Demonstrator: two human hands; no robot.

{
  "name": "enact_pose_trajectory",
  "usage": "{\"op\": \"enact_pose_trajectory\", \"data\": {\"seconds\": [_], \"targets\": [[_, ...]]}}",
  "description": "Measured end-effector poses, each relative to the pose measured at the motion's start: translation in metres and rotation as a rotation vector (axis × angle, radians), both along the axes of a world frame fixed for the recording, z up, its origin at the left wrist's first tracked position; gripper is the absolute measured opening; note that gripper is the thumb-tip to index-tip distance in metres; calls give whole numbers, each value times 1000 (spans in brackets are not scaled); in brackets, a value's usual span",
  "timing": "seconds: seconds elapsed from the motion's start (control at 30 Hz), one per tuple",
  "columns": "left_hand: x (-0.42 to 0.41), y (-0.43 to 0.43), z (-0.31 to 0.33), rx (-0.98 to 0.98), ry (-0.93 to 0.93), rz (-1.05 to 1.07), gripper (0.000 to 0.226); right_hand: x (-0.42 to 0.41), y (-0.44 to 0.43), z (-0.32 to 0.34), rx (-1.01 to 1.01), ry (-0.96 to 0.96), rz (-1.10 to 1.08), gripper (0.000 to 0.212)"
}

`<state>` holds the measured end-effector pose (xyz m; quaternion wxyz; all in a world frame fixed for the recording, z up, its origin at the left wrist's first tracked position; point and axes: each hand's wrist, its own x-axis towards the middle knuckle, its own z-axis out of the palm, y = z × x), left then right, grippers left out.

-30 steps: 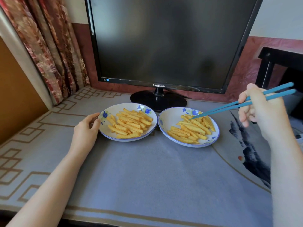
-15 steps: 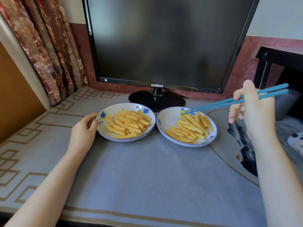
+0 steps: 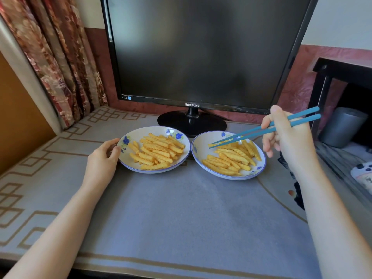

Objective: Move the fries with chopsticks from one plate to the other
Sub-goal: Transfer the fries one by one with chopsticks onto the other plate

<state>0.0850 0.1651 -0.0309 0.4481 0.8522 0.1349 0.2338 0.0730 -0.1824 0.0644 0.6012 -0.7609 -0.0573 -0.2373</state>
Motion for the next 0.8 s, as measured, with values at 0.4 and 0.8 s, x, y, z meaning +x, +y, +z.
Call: {"op": "enact_pose_trajectory", "data": {"seconds": [0.4, 0.8], "targets": [[1, 0, -1, -8, -1, -1, 31, -4, -19, 9, -23, -17, -54, 42], [-1, 1, 0, -4, -6, -12, 32, -9, 29, -1, 220, -135, 17, 42]]}}
